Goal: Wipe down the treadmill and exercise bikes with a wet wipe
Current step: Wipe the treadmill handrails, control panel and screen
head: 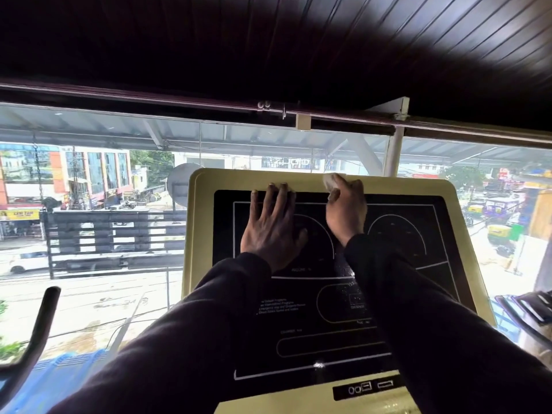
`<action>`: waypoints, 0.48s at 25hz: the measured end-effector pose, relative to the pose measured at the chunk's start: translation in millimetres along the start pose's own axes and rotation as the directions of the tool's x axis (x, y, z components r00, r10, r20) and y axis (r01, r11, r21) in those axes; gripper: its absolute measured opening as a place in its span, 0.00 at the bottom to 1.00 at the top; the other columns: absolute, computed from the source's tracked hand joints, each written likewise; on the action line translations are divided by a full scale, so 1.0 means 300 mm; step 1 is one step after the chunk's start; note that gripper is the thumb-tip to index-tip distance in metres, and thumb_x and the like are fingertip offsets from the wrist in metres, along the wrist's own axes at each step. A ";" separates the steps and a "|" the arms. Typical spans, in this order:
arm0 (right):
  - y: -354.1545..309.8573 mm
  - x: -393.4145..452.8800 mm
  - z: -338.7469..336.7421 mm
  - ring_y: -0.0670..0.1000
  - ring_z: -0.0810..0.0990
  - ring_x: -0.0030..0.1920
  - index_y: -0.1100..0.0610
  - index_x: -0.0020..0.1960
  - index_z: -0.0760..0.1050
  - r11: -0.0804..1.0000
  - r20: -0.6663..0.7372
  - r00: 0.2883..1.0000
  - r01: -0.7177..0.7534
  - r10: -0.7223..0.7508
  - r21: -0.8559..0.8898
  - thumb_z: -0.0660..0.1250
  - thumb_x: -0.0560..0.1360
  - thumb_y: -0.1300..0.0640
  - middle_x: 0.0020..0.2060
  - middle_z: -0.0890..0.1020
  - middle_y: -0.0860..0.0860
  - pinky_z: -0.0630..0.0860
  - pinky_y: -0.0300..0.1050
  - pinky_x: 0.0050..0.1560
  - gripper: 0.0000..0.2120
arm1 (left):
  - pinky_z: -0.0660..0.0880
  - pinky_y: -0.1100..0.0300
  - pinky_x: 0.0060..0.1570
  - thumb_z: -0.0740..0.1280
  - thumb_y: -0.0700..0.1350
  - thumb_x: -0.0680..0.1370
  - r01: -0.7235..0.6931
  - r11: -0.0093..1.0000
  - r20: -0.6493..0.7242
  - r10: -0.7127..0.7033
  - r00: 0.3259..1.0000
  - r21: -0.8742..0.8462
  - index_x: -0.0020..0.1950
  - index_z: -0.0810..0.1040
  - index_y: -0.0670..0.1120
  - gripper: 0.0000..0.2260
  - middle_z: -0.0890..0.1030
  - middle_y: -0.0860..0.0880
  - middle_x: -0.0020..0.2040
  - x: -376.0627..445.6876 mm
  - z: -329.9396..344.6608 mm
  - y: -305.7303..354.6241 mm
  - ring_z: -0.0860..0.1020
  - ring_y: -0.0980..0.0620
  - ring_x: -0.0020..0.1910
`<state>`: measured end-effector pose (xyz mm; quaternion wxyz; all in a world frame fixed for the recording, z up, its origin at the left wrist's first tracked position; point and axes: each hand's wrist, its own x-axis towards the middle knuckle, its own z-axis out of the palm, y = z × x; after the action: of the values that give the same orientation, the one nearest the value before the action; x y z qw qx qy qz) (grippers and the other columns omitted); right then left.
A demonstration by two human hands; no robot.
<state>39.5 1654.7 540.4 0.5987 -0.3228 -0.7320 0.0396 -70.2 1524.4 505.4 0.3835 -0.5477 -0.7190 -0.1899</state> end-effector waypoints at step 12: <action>0.022 -0.046 -0.011 0.56 0.76 0.43 0.57 0.68 0.74 0.980 0.047 0.979 0.198 -0.198 0.004 0.61 0.77 0.67 0.55 0.73 0.62 0.80 0.50 0.44 0.20 | 0.47 0.38 0.76 0.58 0.57 0.74 0.018 0.999 0.010 -0.018 1.000 -0.032 0.77 0.60 0.41 0.35 0.59 0.40 0.78 0.027 0.000 0.060 0.57 0.39 0.77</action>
<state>46.2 1651.7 526.7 0.5820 -0.2476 -0.7745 -0.0128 -54.4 1535.5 509.0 0.3693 -0.5482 -0.7227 -0.2020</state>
